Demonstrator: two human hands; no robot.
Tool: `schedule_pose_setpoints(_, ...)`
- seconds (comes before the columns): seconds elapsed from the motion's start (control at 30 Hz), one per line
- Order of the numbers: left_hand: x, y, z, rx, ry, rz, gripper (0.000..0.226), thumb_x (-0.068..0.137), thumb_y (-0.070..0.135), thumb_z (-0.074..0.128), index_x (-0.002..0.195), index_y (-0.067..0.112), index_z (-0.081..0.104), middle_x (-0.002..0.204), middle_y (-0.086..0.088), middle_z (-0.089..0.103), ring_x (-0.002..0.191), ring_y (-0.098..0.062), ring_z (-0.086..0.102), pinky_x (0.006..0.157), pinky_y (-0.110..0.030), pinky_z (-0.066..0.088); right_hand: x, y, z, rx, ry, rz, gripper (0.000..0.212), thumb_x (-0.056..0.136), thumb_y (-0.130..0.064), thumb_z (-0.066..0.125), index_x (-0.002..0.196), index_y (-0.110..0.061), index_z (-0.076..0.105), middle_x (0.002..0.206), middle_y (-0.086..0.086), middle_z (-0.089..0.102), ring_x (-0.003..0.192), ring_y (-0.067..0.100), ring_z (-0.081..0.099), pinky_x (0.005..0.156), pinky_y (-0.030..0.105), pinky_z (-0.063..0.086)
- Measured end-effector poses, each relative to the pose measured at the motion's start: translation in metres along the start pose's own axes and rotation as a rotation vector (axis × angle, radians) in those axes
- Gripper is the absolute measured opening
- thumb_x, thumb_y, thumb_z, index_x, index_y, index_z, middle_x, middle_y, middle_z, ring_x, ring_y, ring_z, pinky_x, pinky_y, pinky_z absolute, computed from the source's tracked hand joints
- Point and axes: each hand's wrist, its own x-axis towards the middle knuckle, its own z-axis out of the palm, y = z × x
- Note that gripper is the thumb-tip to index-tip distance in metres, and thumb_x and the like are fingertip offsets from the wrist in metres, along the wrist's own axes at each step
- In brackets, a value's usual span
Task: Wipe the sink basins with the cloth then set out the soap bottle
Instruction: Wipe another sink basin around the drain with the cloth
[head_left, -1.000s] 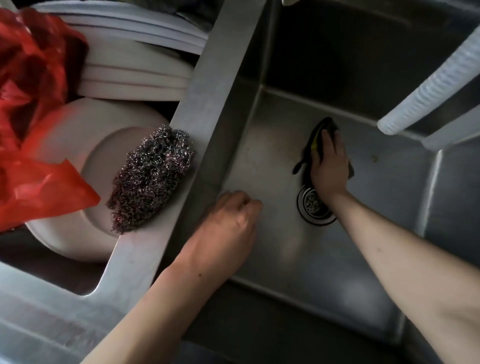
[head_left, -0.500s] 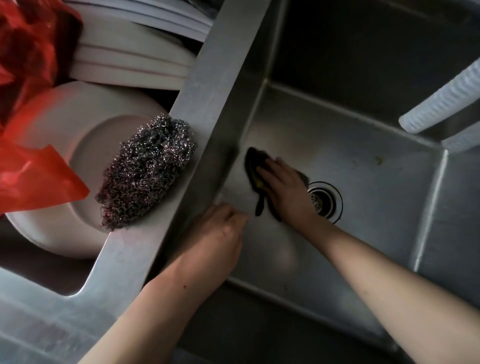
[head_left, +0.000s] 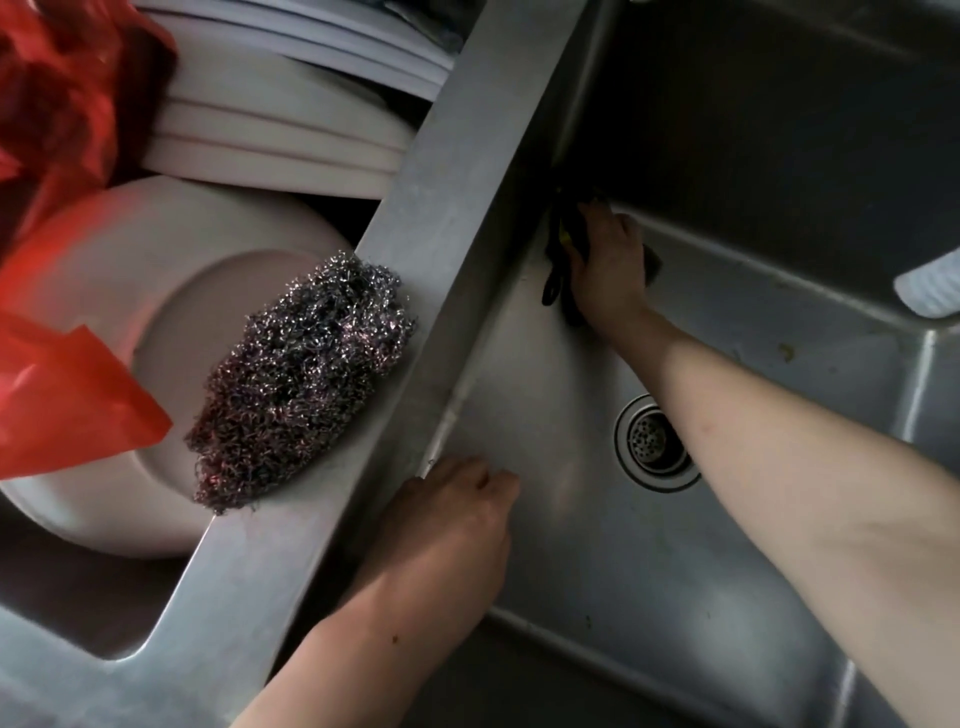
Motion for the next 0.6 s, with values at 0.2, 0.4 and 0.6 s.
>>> schedule_pose_setpoints(0.2,0.004,0.002,-0.004,0.047,-0.087,-0.063,0.034,0.088,0.032,0.032,0.112,0.028,0.057,0.11,0.007,0.056,0.11,-0.021,0.051,0.091,-0.04,0.048,-0.018,-0.018,0.008,0.048,-0.086,-0.126,0.043,0.098,-0.026,0.061,0.137,-0.005,0.062,0.139,0.017,0.063,0.124,0.041,0.057,0.107,0.042,0.043)
schedule_pose_setpoints(0.4,0.005,0.004,-0.009,0.037,-0.087,-0.106,0.028,0.089,0.03,0.039,0.109,0.028,0.058,0.108,0.006,0.055,0.108,-0.022,0.052,0.086,-0.042,0.05,-0.078,-0.014,0.001,0.041,-0.176,-0.4,0.037,0.099,-0.021,0.066,0.133,-0.006,0.064,0.138,0.013,0.064,0.114,0.039,0.059,0.105,0.043,0.043)
schedule_pose_setpoints(0.6,0.004,0.006,-0.012,0.061,-0.101,-0.112,0.024,0.095,0.027,0.043,0.117,0.029,0.054,0.117,0.008,0.053,0.115,-0.019,0.048,0.093,-0.04,0.046,-0.02,-0.009,-0.001,0.011,-0.094,-0.195,0.042,0.101,-0.029,0.058,0.139,-0.011,0.061,0.141,0.014,0.062,0.121,0.038,0.06,0.106,0.042,0.045)
